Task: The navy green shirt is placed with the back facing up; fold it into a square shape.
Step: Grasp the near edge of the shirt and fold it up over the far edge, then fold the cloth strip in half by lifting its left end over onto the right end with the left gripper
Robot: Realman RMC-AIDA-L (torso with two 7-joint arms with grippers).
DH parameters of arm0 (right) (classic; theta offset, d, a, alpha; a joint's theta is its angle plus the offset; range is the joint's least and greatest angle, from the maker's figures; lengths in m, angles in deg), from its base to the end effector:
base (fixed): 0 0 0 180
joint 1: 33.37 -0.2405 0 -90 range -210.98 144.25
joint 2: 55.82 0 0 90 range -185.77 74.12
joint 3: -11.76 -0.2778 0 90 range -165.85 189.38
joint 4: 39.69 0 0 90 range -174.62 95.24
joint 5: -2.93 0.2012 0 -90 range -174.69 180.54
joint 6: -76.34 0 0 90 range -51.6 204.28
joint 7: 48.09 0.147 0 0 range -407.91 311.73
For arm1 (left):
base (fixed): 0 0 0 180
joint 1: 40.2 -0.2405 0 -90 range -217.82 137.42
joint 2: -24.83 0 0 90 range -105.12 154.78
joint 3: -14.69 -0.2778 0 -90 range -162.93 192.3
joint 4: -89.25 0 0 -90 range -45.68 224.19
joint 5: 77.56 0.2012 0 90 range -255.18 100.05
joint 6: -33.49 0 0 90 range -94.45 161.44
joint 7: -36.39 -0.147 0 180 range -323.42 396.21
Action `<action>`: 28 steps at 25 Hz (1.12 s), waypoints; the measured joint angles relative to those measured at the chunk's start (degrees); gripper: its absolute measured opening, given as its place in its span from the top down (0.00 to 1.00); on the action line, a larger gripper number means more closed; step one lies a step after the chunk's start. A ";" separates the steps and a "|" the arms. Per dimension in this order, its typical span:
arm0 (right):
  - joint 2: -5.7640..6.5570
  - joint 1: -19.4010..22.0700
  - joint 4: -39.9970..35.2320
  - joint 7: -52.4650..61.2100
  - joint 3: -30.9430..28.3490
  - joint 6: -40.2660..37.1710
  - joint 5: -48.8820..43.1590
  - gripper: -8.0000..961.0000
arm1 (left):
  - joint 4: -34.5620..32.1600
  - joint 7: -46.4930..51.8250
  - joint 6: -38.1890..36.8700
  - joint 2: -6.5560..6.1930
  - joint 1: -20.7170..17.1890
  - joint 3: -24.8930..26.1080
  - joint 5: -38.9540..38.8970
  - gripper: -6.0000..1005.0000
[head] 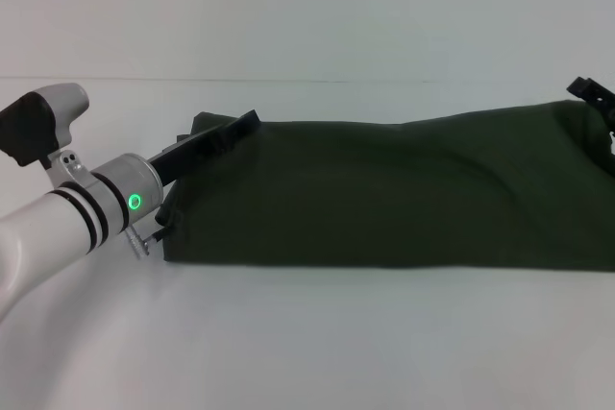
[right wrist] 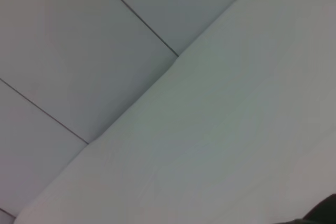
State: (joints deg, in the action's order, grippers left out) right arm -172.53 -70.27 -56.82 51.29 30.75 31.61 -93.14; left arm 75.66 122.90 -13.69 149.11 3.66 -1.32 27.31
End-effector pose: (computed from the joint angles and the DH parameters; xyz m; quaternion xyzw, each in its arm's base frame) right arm 0.3505 0.4171 0.0202 -0.5783 0.6054 0.3780 0.3953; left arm -0.2714 0.4165 -0.0734 -0.7096 -0.5338 -0.3339 0.3162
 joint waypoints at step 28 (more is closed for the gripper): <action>6.22 13.01 -10.87 8.44 6.48 -36.65 -4.62 0.07 | -16.24 30.44 -24.71 -2.49 -8.27 -4.34 12.32 0.32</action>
State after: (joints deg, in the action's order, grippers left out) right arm -166.30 -57.26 -67.69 59.72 37.23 -5.04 -97.76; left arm 59.42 153.34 -38.40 146.61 -4.61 -5.66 39.63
